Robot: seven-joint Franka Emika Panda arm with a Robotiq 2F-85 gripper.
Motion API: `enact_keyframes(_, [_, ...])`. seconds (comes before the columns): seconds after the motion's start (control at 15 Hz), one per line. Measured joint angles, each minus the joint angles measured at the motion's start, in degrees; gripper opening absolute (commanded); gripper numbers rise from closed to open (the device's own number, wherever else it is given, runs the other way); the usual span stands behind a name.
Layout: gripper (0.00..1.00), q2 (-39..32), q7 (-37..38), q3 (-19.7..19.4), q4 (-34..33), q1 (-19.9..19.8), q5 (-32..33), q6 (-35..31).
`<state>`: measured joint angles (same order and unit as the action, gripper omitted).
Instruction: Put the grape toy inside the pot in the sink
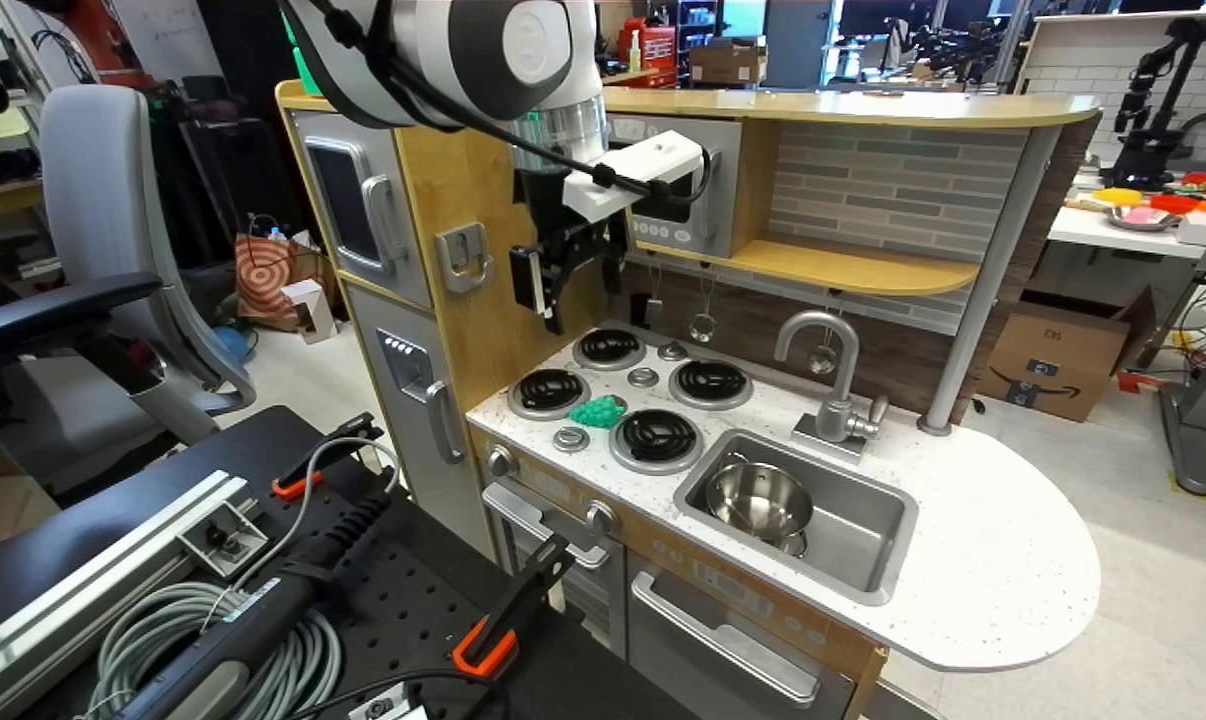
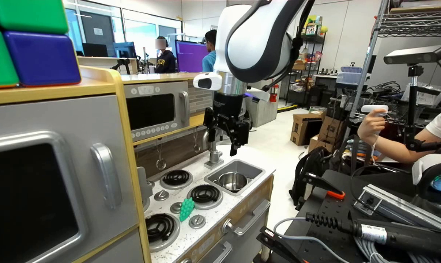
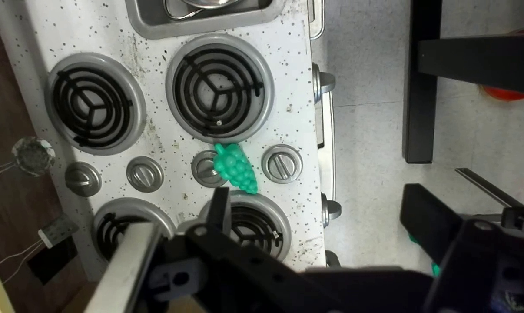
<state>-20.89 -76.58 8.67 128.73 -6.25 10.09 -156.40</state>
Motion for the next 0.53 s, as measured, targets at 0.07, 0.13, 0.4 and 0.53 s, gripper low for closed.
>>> enact_keyframes(0.07, [1.00, -0.1, -0.4, 0.0, -0.2, 0.0, 0.0, 0.1])
enact_keyframes(0.13, [1.00, -0.2, -0.7, 0.0, -0.4, 0.0, 0.0, 0.2])
enact_keyframes(0.4, [1.00, -0.3, -0.5, 0.0, -0.7, 0.0, -0.1, 1.0])
enact_keyframes(0.53, [1.00, -0.3, -0.4, 0.0, -0.7, 0.0, -0.1, 1.0])
